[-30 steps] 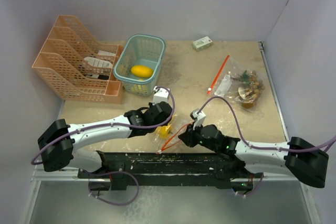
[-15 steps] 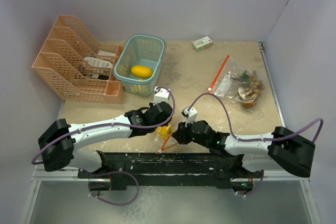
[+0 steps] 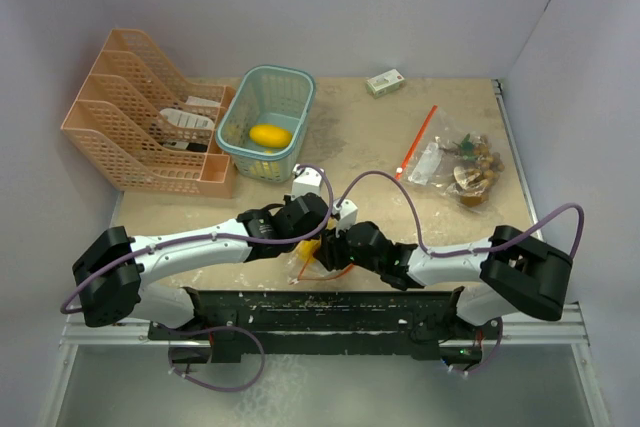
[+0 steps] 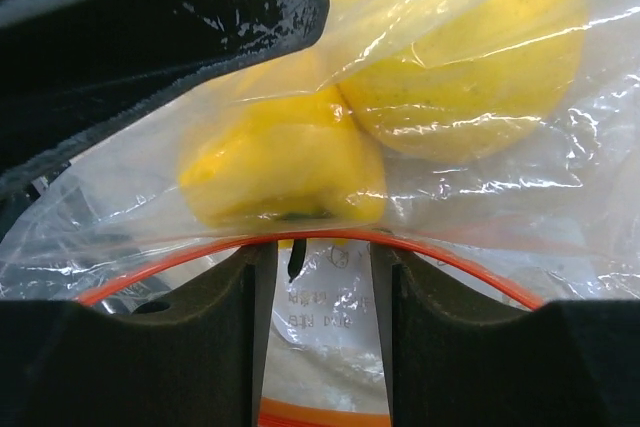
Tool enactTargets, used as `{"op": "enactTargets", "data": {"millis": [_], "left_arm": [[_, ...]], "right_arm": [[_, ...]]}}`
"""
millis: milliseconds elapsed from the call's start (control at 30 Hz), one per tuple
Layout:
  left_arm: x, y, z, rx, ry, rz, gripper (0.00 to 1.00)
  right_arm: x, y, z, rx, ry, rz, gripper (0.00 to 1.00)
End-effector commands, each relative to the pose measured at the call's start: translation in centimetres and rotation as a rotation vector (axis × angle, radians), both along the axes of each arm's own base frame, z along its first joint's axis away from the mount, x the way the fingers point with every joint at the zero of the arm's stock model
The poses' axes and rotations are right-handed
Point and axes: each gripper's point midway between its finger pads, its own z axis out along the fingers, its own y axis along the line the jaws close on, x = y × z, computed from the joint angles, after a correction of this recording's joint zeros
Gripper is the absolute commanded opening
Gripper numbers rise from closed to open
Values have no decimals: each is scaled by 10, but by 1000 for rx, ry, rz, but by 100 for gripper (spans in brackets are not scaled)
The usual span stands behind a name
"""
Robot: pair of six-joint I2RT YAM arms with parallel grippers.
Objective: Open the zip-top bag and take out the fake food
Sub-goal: Pick up the fake vegetable from the zipper food storage bag.
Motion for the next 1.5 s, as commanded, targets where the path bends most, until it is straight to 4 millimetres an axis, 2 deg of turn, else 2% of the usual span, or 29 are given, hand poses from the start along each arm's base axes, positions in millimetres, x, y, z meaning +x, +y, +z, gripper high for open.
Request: {"op": "enactTargets", "data": {"millis": [0,167,333,433,567,767,1033,1200,1333,1400,1467], "left_arm": [[6,-6,10,-37,-26,12,0],[6,-6,9,-35,-26,12,0],[6,-4,8,-29,-25,16,0],[6,-3,8,-24,-27,19,0],[6,-3,8,-24,-28,20,0],[9,-5,5,-22,-23,15,0],[12,-10,-2,-27,-7,8,0],[13,-11,-7,-22,3,9,0],[13,-12,-10,-33,11,14,0],[12,-10,-9,-44,13,19,0],[9,-7,-5,-73,2,22,0]], "right_arm": [[4,14,18,68,-35,20,42],[3,16,20,78,-35,27,31],[2,16,26,94,-41,31,8],[0,12,29,101,-43,31,0],[-5,0,34,117,-36,13,0],[-15,-30,42,141,-25,-41,0],[-19,-69,81,201,-85,-122,0],[-17,-84,128,256,-176,-145,0],[-3,-94,170,245,-287,-195,0],[7,-98,186,211,-325,-237,0],[19,-96,194,154,-346,-267,0]]}}
